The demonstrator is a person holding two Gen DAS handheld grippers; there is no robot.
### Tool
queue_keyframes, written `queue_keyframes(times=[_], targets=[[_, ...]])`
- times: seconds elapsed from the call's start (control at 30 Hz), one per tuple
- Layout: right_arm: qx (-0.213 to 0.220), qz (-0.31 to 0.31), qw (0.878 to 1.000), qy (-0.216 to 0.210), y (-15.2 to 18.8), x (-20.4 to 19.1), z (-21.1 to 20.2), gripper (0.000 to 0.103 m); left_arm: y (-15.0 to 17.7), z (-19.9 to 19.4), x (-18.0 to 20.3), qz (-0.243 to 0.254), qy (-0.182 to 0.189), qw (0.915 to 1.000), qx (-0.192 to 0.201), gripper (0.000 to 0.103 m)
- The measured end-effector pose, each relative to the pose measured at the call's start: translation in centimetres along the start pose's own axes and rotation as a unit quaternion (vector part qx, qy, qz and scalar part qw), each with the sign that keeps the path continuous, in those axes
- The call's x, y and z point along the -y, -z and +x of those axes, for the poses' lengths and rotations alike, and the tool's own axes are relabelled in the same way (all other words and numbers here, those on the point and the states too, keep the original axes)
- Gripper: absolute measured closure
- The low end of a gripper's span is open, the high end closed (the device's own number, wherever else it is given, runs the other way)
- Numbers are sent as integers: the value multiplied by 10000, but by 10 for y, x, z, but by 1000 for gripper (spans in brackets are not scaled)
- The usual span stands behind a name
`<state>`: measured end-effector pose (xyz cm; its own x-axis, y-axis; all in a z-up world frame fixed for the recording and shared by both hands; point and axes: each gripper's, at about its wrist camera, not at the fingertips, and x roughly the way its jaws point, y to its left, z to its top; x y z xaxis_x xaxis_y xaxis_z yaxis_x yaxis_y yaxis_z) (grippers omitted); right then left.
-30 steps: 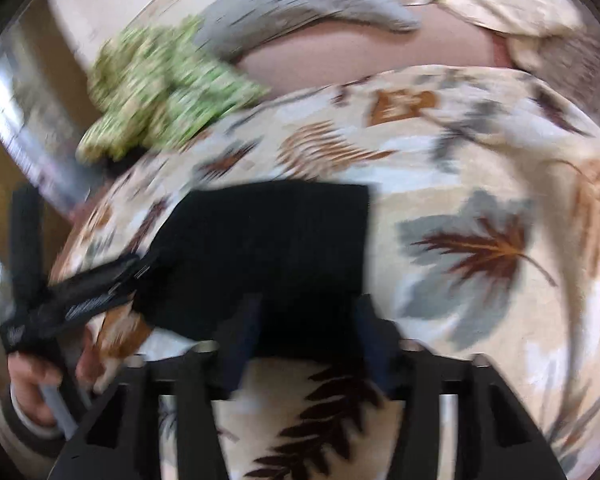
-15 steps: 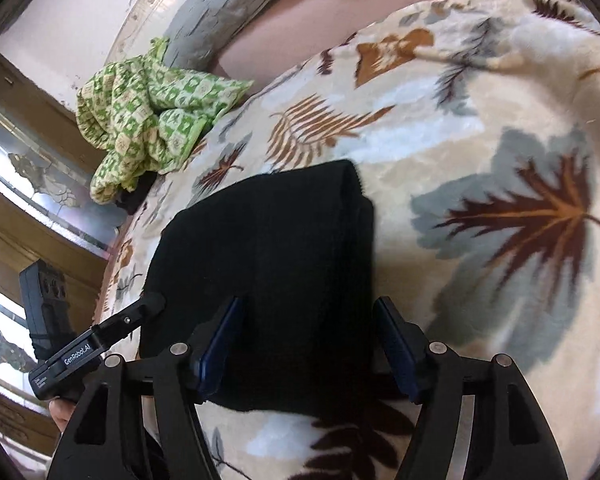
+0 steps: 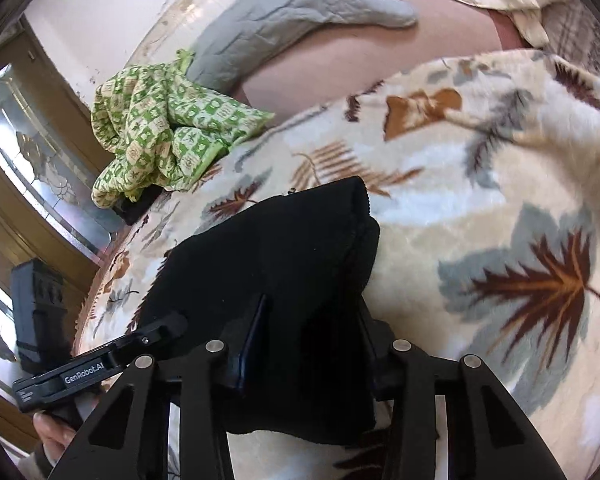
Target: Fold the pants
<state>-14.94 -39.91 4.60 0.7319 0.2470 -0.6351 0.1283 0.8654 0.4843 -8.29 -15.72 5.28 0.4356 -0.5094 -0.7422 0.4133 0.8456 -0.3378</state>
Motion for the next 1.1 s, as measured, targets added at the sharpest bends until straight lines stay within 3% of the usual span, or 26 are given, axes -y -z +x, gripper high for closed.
queue_keyframes(times=[0.13, 0.2, 0.27, 0.37, 0.6, 0.87, 0.97, 1.1], targets=[[-201, 138, 9997, 92, 4, 2, 8, 62, 0, 10, -1, 80, -150, 9997, -153, 64], [-266, 215, 9993, 166, 7, 6, 13, 60, 3, 14, 0, 150, -252, 9995, -143, 57], [-322, 296, 9985, 333, 10, 9, 14, 52, 4, 15, 1, 181, -325, 9992, -129, 53], [-137, 66, 9983, 569, 7, 3, 0, 48, 3, 12, 0, 149, -508, 9985, -114, 43], [255, -731, 9956, 526, 0, -35, -36, 48, 2, 2, 3, 210, -836, 9963, 31, 41], [-84, -1007, 9928, 649, 26, -54, -21, 48, 10, -2, 3, 291, -1062, 9939, 83, 36], [-333, -1225, 9879, 891, 43, -52, -9, 48, 13, -3, 5, 331, -1113, 9932, 117, 35], [-263, -1235, 9877, 917, 47, -52, -10, 48, 16, -4, 10, 410, -1195, 9919, 140, 35]])
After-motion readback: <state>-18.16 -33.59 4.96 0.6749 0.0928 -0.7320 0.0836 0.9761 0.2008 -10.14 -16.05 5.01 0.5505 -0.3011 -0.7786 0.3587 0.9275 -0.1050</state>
